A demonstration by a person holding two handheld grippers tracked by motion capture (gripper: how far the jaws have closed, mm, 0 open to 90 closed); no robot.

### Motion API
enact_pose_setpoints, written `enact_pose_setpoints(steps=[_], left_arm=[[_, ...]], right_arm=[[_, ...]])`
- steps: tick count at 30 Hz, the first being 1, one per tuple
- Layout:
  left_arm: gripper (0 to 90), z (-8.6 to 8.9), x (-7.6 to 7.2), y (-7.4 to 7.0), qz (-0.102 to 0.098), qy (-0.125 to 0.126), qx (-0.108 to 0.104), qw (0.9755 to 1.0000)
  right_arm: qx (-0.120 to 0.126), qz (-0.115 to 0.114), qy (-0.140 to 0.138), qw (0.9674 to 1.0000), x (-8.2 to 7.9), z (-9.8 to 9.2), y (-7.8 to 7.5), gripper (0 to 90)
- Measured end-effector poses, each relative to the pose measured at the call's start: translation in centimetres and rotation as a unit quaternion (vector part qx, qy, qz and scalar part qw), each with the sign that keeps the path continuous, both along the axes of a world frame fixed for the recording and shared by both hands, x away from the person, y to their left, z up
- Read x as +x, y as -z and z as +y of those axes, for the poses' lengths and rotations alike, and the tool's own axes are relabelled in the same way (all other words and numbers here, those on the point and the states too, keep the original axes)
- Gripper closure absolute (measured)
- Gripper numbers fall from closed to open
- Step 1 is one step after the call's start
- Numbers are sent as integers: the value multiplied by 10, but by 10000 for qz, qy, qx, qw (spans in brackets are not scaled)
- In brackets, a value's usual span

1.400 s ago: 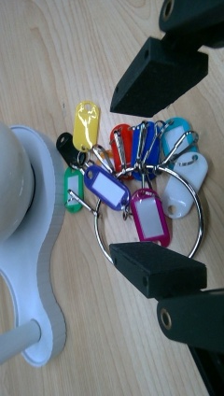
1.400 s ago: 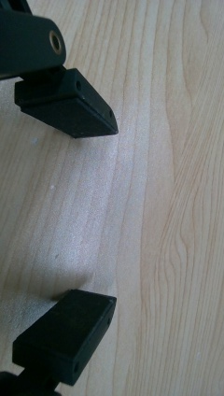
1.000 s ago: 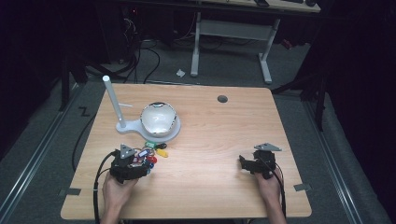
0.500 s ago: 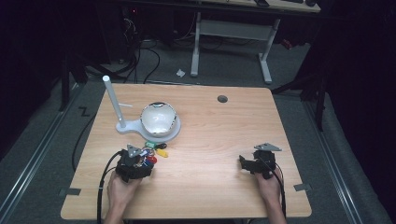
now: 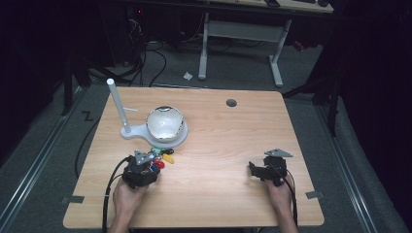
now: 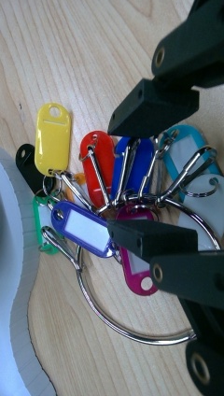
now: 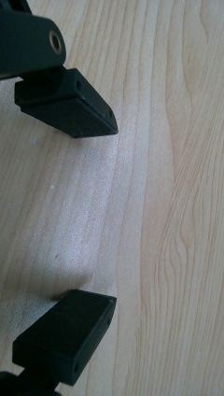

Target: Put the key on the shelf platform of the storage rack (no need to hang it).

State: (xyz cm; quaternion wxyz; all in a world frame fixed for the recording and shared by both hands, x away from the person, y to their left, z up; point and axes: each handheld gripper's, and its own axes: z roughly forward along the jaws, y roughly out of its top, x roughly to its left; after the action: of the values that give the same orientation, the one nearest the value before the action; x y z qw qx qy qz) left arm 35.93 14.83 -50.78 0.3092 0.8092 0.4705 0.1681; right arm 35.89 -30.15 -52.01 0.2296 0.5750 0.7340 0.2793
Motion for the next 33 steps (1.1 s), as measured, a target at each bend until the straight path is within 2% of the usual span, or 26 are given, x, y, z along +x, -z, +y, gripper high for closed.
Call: enact_pose_setpoints(steps=[3, 4, 6, 7, 14, 16, 23, 30, 33], left_arm=[[549, 0, 0, 0, -12, 6, 40, 10000], [608, 0, 0, 1, 71, 32, 21, 10000], [635, -1, -1, 1, 31, 65, 58, 10000], [757, -1, -1, 2, 30, 84, 111, 9999], [791, -2, -1, 2, 62, 69, 115, 9999], [852, -2, -2, 2, 53, 82, 145, 9998], [856, -1, -5, -3, -37, 92, 55, 9999], [856, 6, -11, -20, -313, 44, -187, 9993], [856, 7, -15, -31, -469, 34, -183, 9987]], right_arm=[[0, -1, -1, 10000, 0, 0, 0, 155], [0, 0, 1, 10000, 0, 0, 0, 155], [0, -1, 0, 10000, 0, 0, 0, 155], [-1, 0, 1, 10000, 0, 0, 0, 155], [0, -1, 2, 10000, 0, 0, 0, 155], [0, -1, 1, 10000, 0, 0, 0, 155], [1, 0, 0, 10000, 0, 0, 0, 155], [-1, -1, 0, 10000, 0, 0, 0, 155], [1, 1, 2, 10000, 0, 0, 0, 155]])
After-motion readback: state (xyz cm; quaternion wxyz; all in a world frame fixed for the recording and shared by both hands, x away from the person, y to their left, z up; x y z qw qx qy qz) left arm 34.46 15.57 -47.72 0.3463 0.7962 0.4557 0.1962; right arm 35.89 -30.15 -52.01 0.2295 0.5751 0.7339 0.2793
